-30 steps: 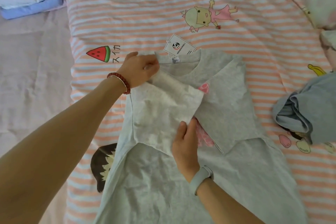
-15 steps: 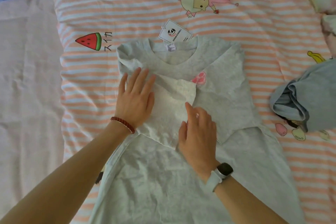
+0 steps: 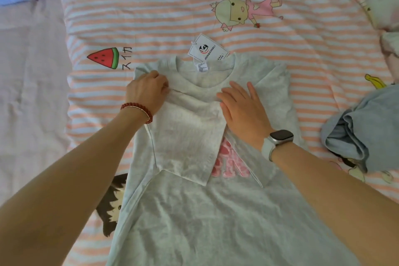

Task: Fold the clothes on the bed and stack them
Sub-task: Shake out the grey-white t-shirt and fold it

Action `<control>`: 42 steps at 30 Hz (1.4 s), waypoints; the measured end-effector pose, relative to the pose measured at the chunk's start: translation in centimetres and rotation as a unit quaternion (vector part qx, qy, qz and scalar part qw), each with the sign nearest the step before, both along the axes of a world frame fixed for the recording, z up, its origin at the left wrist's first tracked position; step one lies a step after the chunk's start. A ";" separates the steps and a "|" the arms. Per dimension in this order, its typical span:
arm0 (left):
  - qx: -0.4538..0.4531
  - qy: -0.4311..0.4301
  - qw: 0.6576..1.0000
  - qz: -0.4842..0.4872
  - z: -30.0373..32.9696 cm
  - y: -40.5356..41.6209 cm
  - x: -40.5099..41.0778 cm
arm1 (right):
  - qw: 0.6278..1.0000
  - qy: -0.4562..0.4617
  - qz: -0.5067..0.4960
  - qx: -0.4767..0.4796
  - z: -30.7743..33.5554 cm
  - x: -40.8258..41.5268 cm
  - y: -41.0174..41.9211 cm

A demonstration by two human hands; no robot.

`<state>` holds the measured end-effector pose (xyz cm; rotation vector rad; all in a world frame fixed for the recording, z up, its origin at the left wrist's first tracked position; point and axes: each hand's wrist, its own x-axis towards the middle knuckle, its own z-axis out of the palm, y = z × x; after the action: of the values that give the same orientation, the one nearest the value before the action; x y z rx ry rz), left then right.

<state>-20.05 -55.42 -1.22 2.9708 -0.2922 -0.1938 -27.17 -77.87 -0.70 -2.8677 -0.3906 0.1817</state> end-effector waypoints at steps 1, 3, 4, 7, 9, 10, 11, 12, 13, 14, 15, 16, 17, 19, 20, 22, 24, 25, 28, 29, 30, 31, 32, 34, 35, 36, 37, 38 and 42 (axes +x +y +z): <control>-0.020 -0.030 0.999 0.001 0.0 -0.1 0.4 | 0.999 0.028 0.028 -0.022 -0.3 0.5 -0.7; -0.035 -0.074 0.997 0.016 -0.2 -0.4 0.7 | 0.984 0.069 0.117 -0.118 -1.4 0.9 -1.7; -0.020 -0.076 0.997 0.021 -0.6 -0.7 0.6 | 0.972 0.083 0.148 -0.161 -2.0 0.7 -1.9; 0.044 -0.042 0.998 0.020 -2.2 -1.2 0.0 | 0.967 0.111 0.130 -0.188 -3.7 0.7 -1.4; 0.062 -0.023 0.998 0.021 -2.7 -0.8 0.6 | 0.970 0.116 0.126 -0.174 -4.1 1.0 -1.1; 0.071 -0.007 0.997 0.025 -2.7 -0.5 1.2 | 0.972 0.113 0.134 -0.159 -4.0 1.3 -1.2; 0.078 0.013 0.996 0.032 -2.5 -0.3 2.0 | 0.977 0.101 0.135 -0.133 -3.6 1.7 -1.4; 0.080 0.039 0.995 0.038 -2.3 0.0 2.9 | 0.985 0.078 0.123 -0.094 -2.9 2.2 -1.7; 0.079 0.067 0.994 0.045 -2.0 0.2 3.6 | 0.992 0.045 0.096 -0.068 -2.2 2.9 -2.2; 0.074 0.089 0.992 0.055 -1.7 0.4 4.3 | 0.996 0.016 0.060 -0.069 -1.7 3.8 -2.9; 0.068 0.103 0.990 0.067 -1.4 0.5 5.0 | 0.996 0.004 0.023 -0.088 -1.3 4.8 -3.9; 0.060 0.110 0.989 0.079 -1.0 0.6 5.5 | 0.993 0.013 -0.012 -0.119 -1.0 5.8 -4.9; 0.049 0.110 0.989 0.088 -0.5 0.6 5.9 | 0.987 0.040 -0.046 -0.149 -0.8 6.7 -5.9; -0.012 0.114 0.990 0.086 0.4 0.5 6.3 | 0.977 0.111 -0.108 -0.148 -0.3 8.4 -7.2; -0.059 0.121 0.988 0.081 0.9 0.4 6.1 | 0.975 0.135 -0.126 -0.120 0.1 9.1 -7.5; -0.111 0.100 0.986 0.068 1.8 0.0 5.2 | 0.980 0.129 -0.133 -0.068 1.2 9.8 -7.7; -0.122 0.010 0.991 0.048 2.5 -0.1 3.4 | 0.989 0.078 -0.112 -0.047 2.2 9.0 -7.4; -0.120 -0.048 0.991 0.031 2.7 0.0 2.1 | 0.994 0.035 -0.095 -0.041 2.8 8.1 -7.2; -0.124 -0.133 0.983 -0.033 3.3 0.6 -3.1 | 0.992 -0.125 -0.003 -0.019 3.8 3.3 -7.1; -0.126 -0.136 0.981 -0.050 3.3 0.9 -5.0 | 0.986 -0.162 0.032 -0.023 3.8 1.3 -7.2; -0.126 -0.138 0.980 -0.066 3.2 1.1 -6.9 | 0.981 -0.182 0.064 -0.033 3.7 -0.7 -7.4; -0.126 -0.140 0.978 -0.085 3.0 1.5 -8.8 | 0.978 -0.182 0.088 -0.042 3.5 -2.5 -7.7; -0.128 -0.139 0.977 -0.103 2.7 1.8 -10.7 | 0.979 -0.170 0.105 -0.042 3.1 -4.3 -8.1; -0.138 -0.124 0.973 -0.139 2.4 2.5 -14.3 | 0.983 -0.136 0.124 -0.029 2.7 -7.5 -9.0; -0.143 -0.115 0.971 -0.153 2.4 2.9 -16.0 | 0.984 -0.117 0.131 -0.024 2.6 -9.1 -9.3; -0.145 -0.109 0.969 -0.167 2.4 3.4 -17.6 | 0.985 -0.098 0.141 -0.021 2.5 -10.6 -9.7; -0.144 -0.107 0.966 -0.184 2.6 3.7 -19.1 | 0.983 -0.091 0.155 -0.020 2.6 -12.1 -10.1; -0.145 -0.107 0.963 -0.199 2.7 4.0 -20.6 | 0.980 -0.094 0.175 -0.019 2.7 -13.7 -10.5; -0.140 -0.084 0.958 -0.236 3.8 4.6 -25.9 | 0.977 -0.064 0.202 -0.021 3.6 -19.6 -11.4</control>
<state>-45.91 -50.77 2.58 2.5924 -0.9632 0.0490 -46.75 -89.25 2.93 -2.8154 -1.0047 0.0745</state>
